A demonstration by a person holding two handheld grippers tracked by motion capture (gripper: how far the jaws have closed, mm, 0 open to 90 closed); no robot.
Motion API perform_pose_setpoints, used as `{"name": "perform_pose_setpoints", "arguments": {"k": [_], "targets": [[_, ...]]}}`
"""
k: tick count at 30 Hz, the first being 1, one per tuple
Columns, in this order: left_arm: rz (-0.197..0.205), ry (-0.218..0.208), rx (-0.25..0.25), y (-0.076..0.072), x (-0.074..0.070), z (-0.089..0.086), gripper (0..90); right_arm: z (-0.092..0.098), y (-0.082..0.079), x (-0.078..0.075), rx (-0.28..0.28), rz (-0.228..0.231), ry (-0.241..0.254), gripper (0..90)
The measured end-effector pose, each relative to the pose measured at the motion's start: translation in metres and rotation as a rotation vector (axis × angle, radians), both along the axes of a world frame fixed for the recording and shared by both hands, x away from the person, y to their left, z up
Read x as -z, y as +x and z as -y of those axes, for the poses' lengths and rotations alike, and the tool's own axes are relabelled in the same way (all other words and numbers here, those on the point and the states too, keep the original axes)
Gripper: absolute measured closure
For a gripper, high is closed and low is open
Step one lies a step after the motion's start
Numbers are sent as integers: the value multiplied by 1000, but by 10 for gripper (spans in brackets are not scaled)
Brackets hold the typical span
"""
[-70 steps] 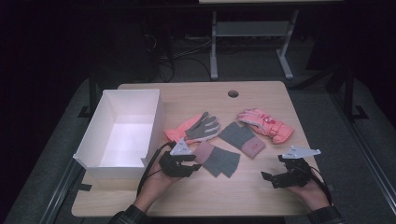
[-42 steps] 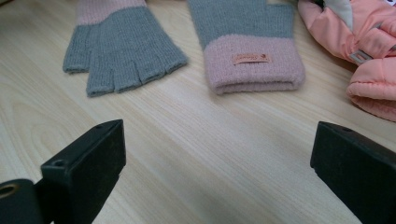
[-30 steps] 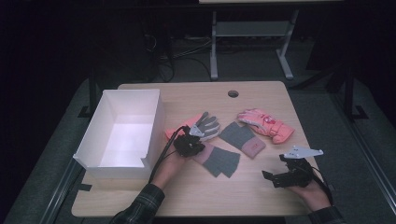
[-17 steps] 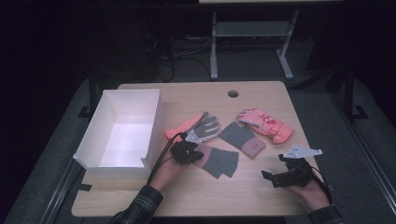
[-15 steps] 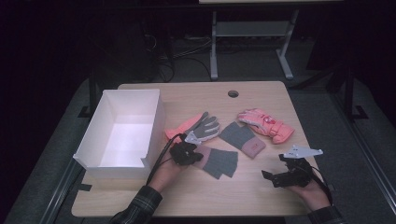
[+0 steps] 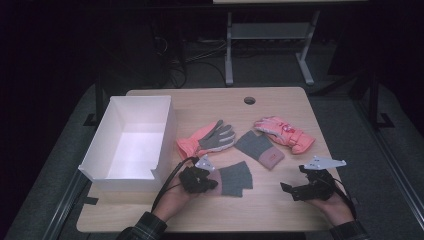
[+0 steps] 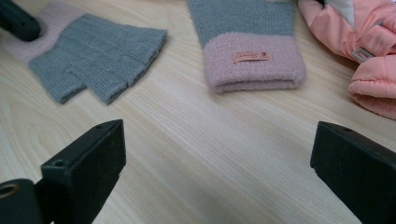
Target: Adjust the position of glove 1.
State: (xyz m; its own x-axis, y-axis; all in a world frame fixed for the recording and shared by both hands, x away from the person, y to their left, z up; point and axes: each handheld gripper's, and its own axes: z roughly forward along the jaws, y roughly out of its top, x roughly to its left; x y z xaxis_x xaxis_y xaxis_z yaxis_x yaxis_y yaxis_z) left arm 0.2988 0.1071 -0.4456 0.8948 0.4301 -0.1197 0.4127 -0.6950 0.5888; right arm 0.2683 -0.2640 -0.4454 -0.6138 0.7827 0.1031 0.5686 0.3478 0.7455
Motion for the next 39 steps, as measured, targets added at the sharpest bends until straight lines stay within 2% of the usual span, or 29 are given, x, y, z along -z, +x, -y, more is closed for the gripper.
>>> {"name": "perform_pose_setpoints", "arguments": {"k": [3, 4, 8, 9, 10, 13, 16, 23, 25, 33, 39], "targets": [[11, -11, 14, -4, -2, 2, 897, 0, 0, 0, 1, -2, -2, 30], [6, -33, -2, -3, -4, 1, 897, 0, 0, 0, 3, -4, -3, 31], [55, -41, -53, 12, -15, -8, 897, 0, 0, 1, 3, -5, -3, 31], [58, -48, -78, 16, -16, -9, 897, 0, 0, 1, 5, -5, -3, 31], [58, -48, -78, 16, -16, -9, 897, 0, 1, 1, 4, -7, -4, 31], [62, -46, -125, 26, -14, -12, 897, -1, 1, 1, 4, -5, -6, 31], [76, -10, -150, 31, -9, -10, 897, -1, 0, 0, 4, -8, -3, 30], [66, 39, -199, 32, -2, -9, 897, -1, 0, 0, 2, -5, -1, 31], [64, 57, -188, 31, -1, -8, 897, 0, 0, 0, 0, -3, -2, 31], [25, 40, -137, 14, 0, -3, 897, 1, 0, 0, -1, -1, -4, 31], [-3, 34, -74, 4, 0, 3, 896, 1, 0, 0, 1, -3, -2, 31]]}}
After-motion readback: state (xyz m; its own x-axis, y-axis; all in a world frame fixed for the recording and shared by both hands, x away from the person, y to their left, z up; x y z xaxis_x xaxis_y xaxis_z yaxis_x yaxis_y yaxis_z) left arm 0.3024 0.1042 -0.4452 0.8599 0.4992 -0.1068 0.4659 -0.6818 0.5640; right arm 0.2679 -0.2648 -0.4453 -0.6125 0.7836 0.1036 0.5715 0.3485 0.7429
